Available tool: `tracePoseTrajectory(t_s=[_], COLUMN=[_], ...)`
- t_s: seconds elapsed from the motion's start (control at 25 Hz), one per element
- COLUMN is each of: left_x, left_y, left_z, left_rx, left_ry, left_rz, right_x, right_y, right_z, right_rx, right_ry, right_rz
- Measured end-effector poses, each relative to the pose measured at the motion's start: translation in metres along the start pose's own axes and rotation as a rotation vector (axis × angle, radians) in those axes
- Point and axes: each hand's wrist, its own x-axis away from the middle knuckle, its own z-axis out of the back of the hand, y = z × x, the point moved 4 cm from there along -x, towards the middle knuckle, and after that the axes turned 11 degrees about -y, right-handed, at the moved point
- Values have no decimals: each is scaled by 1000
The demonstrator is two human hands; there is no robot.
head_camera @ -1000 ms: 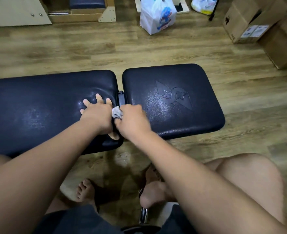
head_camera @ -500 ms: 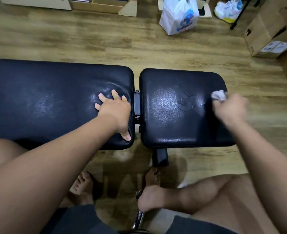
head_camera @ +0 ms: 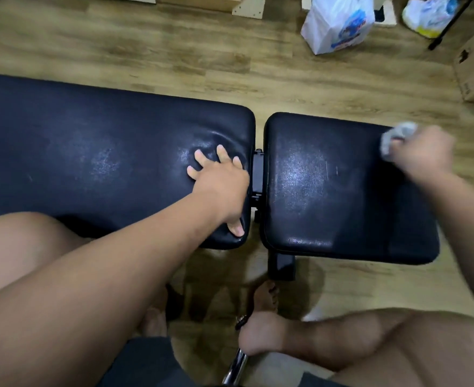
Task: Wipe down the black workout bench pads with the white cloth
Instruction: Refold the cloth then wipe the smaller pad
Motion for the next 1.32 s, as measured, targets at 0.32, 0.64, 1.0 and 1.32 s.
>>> tracePoseTrajectory(t_s=[0.32, 0.64, 1.0, 1.32], left_x=[-1, 3, 2, 0], left_y=[2, 0, -1, 0], left_z=[4, 1, 3, 2], left_rx=[9, 60, 28, 24], left_ry=[-23, -7, -11, -13], left_rz=[11, -4, 0, 15], right_x=[37, 134, 57, 140], right_y=[-131, -163, -198, -153], right_z=[-32, -73, -43, -51], right_rx=[-97, 74, 134, 298], right_ry=[52, -255, -24, -498], right_rz=[303, 607, 552, 746])
